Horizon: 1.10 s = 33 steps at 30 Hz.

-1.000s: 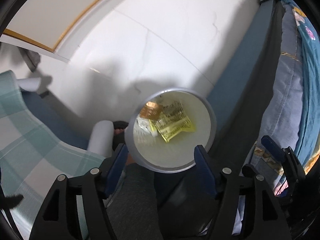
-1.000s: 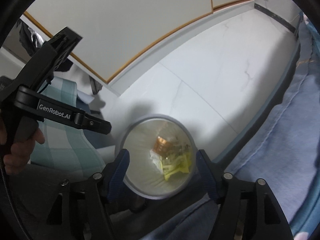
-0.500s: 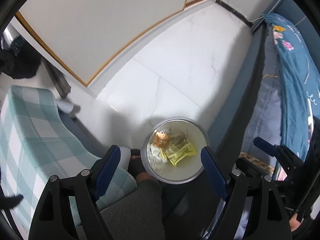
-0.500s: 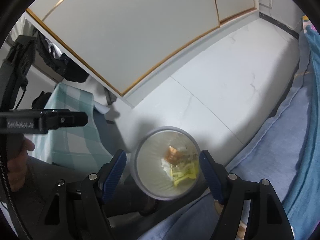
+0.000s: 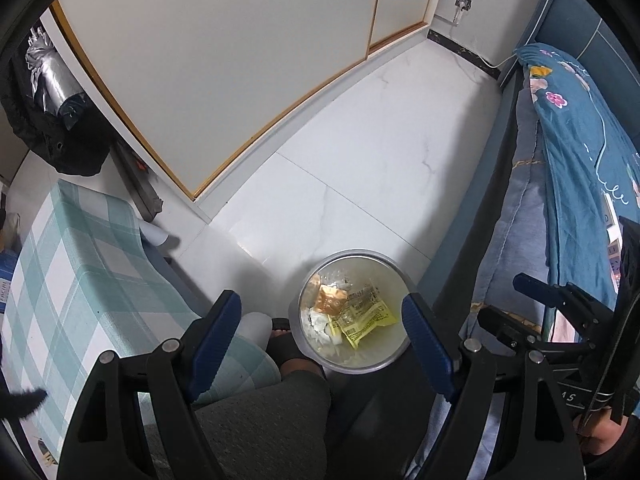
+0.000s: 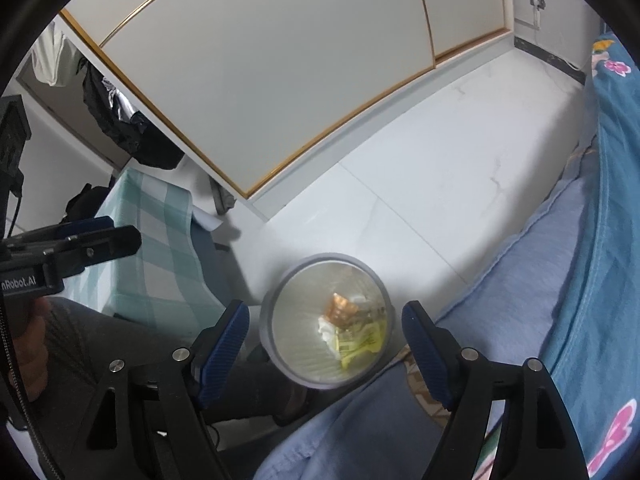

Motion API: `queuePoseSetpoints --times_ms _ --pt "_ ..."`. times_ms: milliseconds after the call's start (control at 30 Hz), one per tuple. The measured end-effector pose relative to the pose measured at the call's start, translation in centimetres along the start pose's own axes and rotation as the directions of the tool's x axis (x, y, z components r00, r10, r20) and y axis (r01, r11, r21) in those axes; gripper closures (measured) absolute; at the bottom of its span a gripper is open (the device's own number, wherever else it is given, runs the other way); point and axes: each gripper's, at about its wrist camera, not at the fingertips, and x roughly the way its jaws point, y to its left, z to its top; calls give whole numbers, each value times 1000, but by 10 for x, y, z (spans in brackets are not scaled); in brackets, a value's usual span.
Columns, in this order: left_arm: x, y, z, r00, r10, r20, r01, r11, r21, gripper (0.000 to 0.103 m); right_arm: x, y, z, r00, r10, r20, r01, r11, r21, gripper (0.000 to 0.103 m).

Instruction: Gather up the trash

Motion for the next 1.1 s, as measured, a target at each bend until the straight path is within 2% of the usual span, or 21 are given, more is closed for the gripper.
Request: queuePoseSetpoints --times_ms 300,633,933,1100 --pt "-3 -3 -3 1000 13 3 -13 1000 3 23 -10 1 -1 1000 12 19 -12 1000 16 22" --pt "-2 0 -2 999 46 11 -46 998 -37 23 -6 5 0 1000 6 11 -6 1000 7 22" --pt "-2 3 0 1000 26 2 -26 998 -49 23 -5 6 -1 1000 2 10 -2 1000 2 22" --pt "-3 1 1 998 55 16 -54 998 -36 23 -4 5 -1 1000 2 4 -2 1000 9 22"
